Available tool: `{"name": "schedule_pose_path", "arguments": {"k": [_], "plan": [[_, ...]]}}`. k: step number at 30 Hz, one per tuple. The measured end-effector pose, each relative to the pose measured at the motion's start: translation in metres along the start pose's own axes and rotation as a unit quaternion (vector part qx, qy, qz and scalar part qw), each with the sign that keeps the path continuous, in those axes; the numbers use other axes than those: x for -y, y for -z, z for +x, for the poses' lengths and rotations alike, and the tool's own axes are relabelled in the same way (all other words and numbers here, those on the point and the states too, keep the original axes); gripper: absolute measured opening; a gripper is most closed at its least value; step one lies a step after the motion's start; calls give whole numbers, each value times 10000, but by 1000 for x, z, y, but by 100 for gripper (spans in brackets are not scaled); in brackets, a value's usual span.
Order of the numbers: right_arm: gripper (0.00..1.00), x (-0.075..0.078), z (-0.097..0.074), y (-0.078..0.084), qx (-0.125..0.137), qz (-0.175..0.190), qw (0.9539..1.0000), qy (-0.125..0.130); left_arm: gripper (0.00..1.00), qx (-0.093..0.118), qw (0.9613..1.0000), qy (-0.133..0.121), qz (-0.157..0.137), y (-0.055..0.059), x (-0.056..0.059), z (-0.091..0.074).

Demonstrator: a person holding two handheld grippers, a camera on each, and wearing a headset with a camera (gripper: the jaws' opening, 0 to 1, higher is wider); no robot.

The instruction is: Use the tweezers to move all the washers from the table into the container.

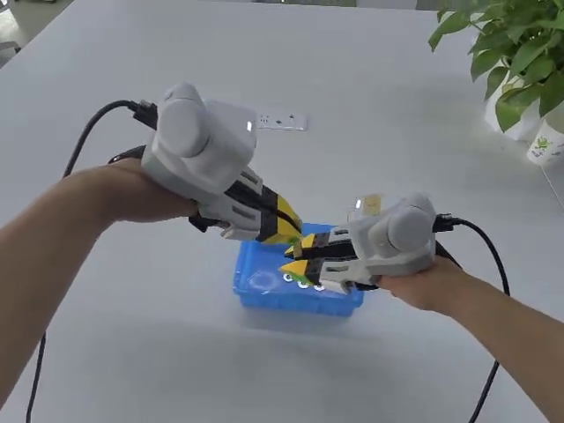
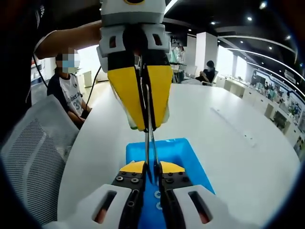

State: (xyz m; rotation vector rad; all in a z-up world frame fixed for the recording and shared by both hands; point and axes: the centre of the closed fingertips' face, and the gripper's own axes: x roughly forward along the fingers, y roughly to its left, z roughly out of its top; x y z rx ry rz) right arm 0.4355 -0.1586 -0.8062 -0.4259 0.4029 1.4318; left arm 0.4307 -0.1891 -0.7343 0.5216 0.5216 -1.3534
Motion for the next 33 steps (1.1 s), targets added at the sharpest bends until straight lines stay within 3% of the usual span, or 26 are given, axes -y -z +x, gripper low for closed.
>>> {"name": "schedule_pose_path", "arguments": {"k": [11,18,24,27,33], "plan": [[9,-27,-19,-4,-244,-432,9987,-85,5,162,9998,71,-8,-1,27,-13],[8,-50,-31,3,-509,-598,9967,-187,5,92,9998,180,68,6,53,-10],[8,-74,-32,20,-813,-781,9932,-304,5,-42,9996,270,36,22,78,0],[8,-84,-30,29,-938,-819,9916,-340,5,-94,9996,278,8,29,85,5],[8,-102,-20,53,-1300,-946,9859,-467,5,-204,9993,243,-191,58,102,21]]}}
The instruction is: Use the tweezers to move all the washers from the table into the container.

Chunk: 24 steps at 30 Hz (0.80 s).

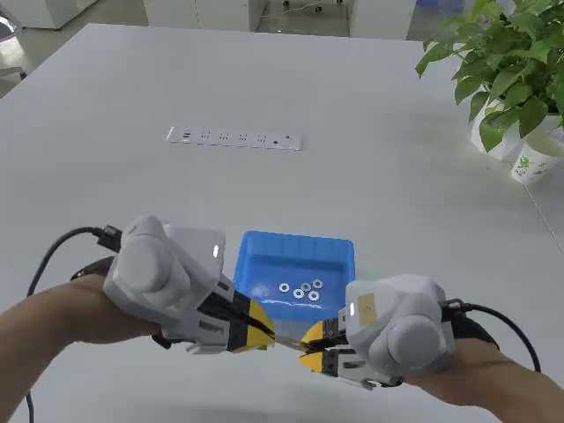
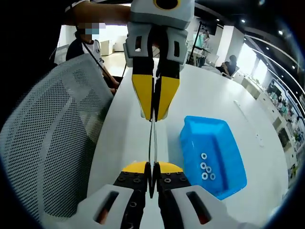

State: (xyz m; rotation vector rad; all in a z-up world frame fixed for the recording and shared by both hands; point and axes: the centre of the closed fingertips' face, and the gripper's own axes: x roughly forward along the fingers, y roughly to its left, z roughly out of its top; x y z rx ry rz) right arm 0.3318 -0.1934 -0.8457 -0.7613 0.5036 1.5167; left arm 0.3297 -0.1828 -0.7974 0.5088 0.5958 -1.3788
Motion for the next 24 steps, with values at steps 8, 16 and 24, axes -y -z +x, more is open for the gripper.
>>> {"name": "schedule_pose_path", "arguments": {"k": [8,16,24], "plan": [[8,-15,28,24,-394,-149,9991,-79,5,-433,9990,-70,-107,41,10,26],[9,-8,32,24,-346,29,9994,-15,5,-539,9983,-83,-213,56,2,31],[11,-6,36,22,-412,138,9990,-137,5,-697,9973,5,-251,67,-3,35]]}}
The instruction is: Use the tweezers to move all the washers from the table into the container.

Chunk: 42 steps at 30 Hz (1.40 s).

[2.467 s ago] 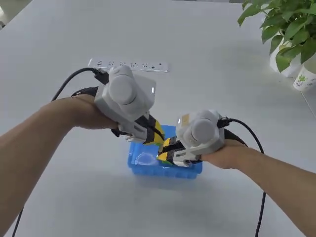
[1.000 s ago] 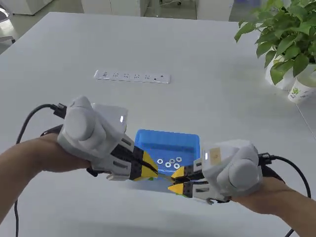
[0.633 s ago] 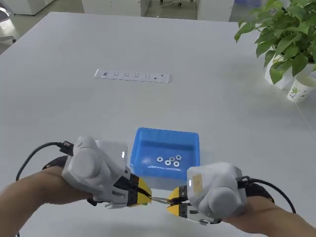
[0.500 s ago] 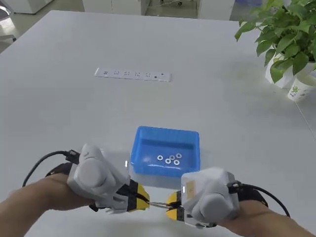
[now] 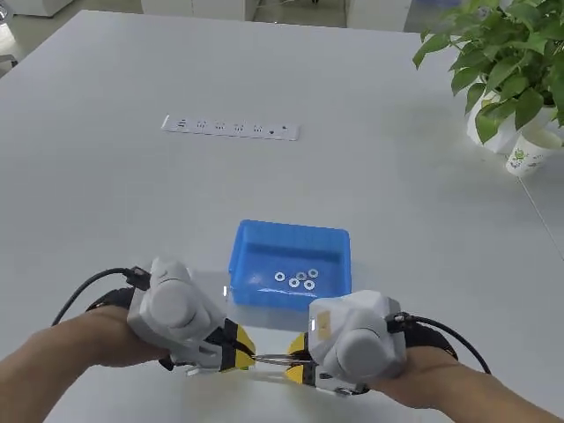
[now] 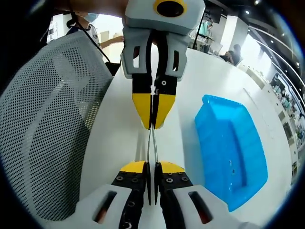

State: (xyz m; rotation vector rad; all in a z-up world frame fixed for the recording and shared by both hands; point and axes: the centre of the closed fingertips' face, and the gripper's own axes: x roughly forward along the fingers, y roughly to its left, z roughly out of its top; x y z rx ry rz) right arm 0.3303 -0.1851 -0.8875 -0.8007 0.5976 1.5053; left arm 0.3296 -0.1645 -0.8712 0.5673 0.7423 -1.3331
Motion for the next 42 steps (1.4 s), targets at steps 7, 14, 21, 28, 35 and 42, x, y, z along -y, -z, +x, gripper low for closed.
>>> {"name": "schedule_pose_path", "arguments": {"k": [7,14,21,28,35,42], "plan": [[12,4,3,-1,-86,340,9993,-152,6,-209,9997,123,-55,10,-5,6],[13,4,4,0,-127,522,9985,-135,6,-291,9995,93,56,13,-7,10],[21,9,-2,-1,-50,533,9985,89,15,-285,9996,5,69,14,-7,8],[32,26,-34,-10,402,916,9926,692,27,73,9988,-318,-355,7,-9,-13],[48,42,-82,1,782,1331,9785,1365,46,552,9918,-804,-826,1,-12,-44],[63,52,-122,22,984,1715,9617,1896,65,979,9819,-1198,-1092,-5,-12,-65]]}}
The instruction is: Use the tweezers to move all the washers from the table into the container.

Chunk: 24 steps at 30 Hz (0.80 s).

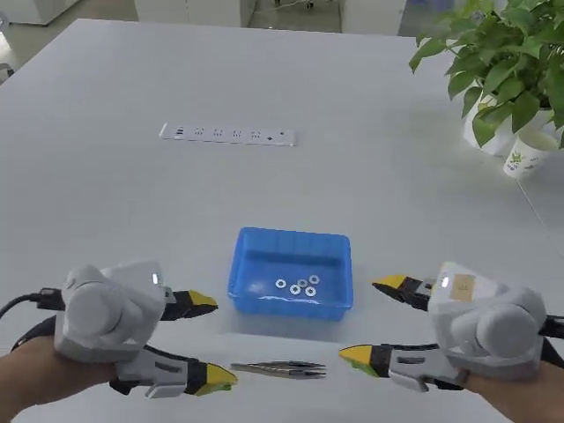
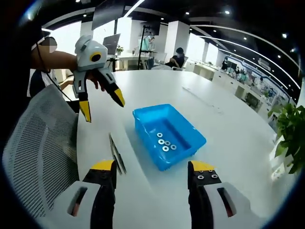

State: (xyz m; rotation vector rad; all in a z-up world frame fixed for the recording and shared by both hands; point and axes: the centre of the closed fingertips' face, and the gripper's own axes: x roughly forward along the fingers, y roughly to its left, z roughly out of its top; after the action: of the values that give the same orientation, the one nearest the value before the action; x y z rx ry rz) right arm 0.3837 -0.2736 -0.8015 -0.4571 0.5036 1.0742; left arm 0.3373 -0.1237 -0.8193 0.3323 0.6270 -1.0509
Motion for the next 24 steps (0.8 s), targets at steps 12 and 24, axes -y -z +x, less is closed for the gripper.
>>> {"name": "schedule_pose_path", "arguments": {"k": [12,24], "plan": [[78,9,-25,16,268,406,9986,213,84,420,9982,-364,-208,-11,-7,-12],[100,-1,-28,20,498,761,9958,65,99,626,9961,-495,-363,-19,-15,-12]]}}
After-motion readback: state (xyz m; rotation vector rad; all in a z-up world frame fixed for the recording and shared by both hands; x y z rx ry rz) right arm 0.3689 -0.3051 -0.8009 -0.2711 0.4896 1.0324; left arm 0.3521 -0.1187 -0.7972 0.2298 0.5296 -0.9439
